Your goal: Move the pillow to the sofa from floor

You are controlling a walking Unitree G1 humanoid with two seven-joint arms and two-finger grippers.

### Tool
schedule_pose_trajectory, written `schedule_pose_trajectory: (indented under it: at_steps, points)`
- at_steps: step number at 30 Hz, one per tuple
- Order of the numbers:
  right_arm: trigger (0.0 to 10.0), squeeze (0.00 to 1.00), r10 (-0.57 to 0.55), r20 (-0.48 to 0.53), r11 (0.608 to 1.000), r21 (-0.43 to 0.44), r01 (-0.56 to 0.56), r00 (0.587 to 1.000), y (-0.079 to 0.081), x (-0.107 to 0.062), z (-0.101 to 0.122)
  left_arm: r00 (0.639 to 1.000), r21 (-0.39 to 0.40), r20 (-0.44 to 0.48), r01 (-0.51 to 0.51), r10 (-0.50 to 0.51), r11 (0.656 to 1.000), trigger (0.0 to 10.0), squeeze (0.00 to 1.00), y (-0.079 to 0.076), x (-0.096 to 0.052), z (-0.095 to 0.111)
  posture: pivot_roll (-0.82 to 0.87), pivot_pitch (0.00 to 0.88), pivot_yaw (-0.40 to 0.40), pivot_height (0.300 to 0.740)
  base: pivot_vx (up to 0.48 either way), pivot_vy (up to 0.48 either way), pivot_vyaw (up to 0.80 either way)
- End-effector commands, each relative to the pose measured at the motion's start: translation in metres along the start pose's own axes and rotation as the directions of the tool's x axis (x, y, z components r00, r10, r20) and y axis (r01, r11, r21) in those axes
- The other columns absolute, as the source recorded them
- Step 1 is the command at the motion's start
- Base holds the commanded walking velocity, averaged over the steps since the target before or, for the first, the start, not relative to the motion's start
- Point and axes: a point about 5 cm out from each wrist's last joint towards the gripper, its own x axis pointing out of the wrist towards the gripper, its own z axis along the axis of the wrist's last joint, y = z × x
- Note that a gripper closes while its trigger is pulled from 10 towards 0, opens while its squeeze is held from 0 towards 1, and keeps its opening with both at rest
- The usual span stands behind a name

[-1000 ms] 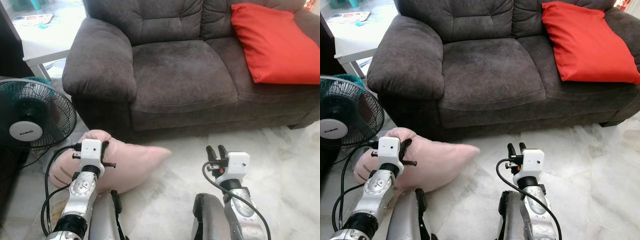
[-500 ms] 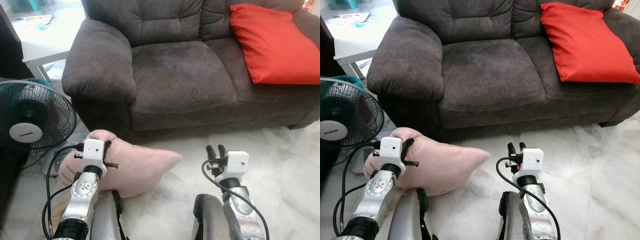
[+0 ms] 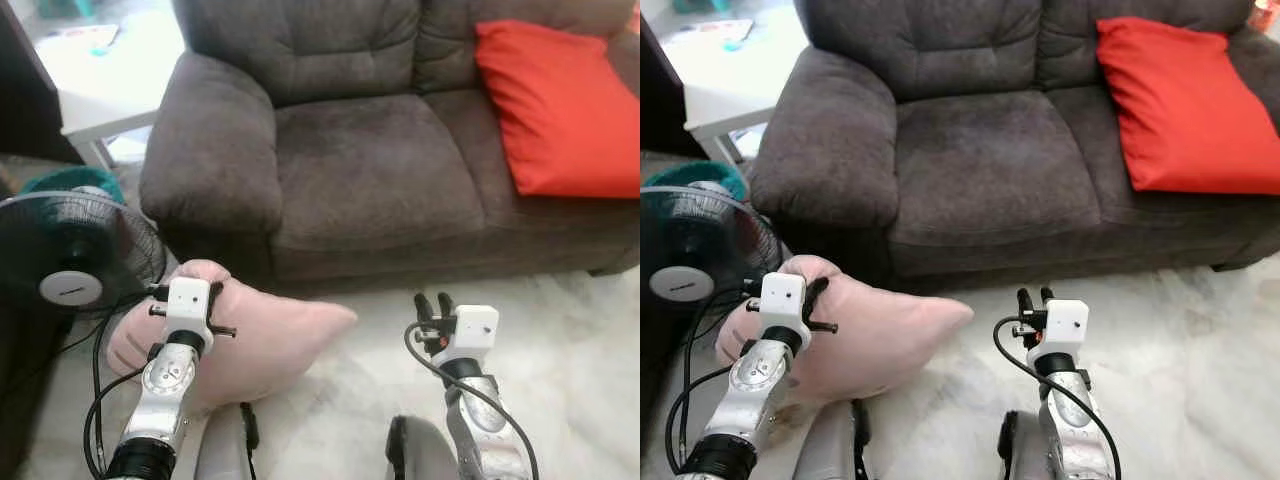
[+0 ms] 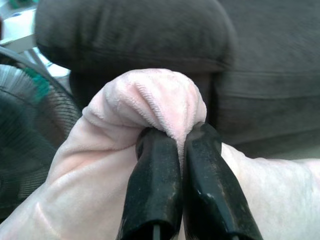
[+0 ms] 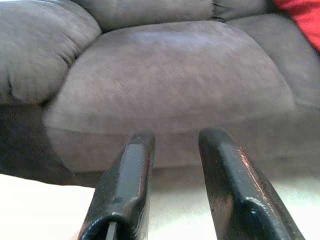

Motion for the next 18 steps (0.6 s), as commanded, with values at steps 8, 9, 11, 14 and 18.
schedule_pose_trajectory:
  at_steps: [8,9,11,14,18]
  points:
    - [10.0,0.0,-0.005,0.005,1.0,0.004,0.005,1.0,0.0007,0.0002,-0.0018,0.995,0.012,0.099,0.014,-0.015,1.0,10.0,0.0,-0.0006,0.0082,0.0252,0.1,0.06,0.009,0.717,0.0,0.0,0.0]
    - [10.0,0.0,-0.007,0.006,1.0,0.002,0.007,1.0,0.0005,0.0002,-0.0019,0.995,0.011,0.1,0.017,-0.018,1.0,10.0,0.0,-0.0006,0.0083,0.0256,0.1,0.058,0.01,0.717,0.0,0.0,0.0]
    - [10.0,0.0,-0.009,0.009,1.0,0.004,0.009,1.0,0.0002,0.0004,-0.0017,0.995,0.011,0.101,0.019,-0.02,1.0,10.0,0.0,-0.0008,0.0085,0.0262,0.1,0.058,0.011,0.717,0.0,0.0,0.0]
    - [10.0,0.0,-0.009,0.012,1.0,0.005,0.009,1.0,0.0004,0.0008,-0.0014,0.994,0.007,0.102,0.029,-0.029,1.0,10.0,0.0,-0.0022,0.0085,0.0269,0.1,0.056,0.011,0.717,0.0,0.0,0.0]
    - [10.0,0.0,-0.01,0.018,1.0,0.008,0.01,1.0,0.0009,0.0015,-0.001,0.993,0.007,0.11,0.051,-0.052,0.999,10.0,0.0,-0.0064,0.0081,0.0288,0.1,0.054,0.012,0.717,0.0,0.0,0.0]
